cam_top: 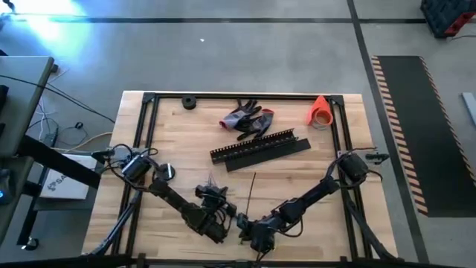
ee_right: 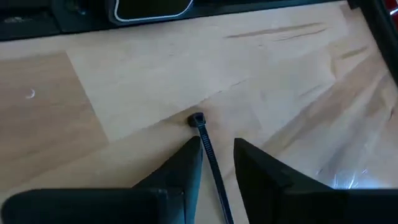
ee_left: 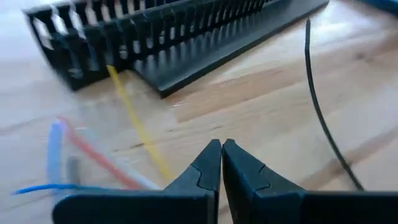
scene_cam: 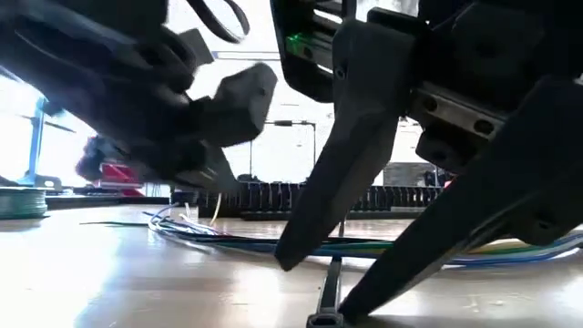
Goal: Ziptie cables
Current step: Wrap the cables using a black zip tie
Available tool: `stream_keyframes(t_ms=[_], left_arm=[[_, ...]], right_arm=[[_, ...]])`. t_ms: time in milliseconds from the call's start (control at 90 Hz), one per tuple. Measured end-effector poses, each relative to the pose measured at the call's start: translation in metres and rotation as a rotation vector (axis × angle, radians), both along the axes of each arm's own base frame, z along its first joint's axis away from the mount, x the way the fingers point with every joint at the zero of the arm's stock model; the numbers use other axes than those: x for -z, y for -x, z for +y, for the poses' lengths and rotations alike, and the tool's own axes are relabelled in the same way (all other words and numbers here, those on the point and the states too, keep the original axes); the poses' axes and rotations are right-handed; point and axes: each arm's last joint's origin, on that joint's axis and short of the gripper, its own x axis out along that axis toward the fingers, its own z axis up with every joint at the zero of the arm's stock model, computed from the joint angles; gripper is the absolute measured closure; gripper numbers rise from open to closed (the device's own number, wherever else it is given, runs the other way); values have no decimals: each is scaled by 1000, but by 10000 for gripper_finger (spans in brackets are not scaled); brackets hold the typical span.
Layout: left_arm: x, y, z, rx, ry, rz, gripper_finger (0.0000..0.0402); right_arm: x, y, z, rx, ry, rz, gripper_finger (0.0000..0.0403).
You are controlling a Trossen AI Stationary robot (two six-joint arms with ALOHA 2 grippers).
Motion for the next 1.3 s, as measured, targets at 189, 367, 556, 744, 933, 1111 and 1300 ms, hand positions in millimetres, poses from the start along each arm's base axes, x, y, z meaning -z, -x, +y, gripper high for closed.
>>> stream_keyframes(t_ms=[189,367,556,744,933,1111,1300], left_arm=[[-20,4,-3,47,-21,10,402],[-21,3,-5,62,-25,6,402],[-21,3,-5,63,-22,7,402],[-21,3,-5,62,-19,5,402],[-21,5,-8,86,-36,23,402],[-28,3,-18,146,-69,58,402],[-42,-8,-32,251,-115,83,402]], right_arm=[[1,-7,-11,-31,-66,50,320],[1,-15,-27,-60,-139,104,322],[5,-17,-33,-92,-144,129,363],[7,-14,-28,-94,-91,99,400],[-5,-4,-5,78,-20,-20,403],[-23,18,13,277,-60,-88,403],[-50,60,23,505,-263,-252,403]])
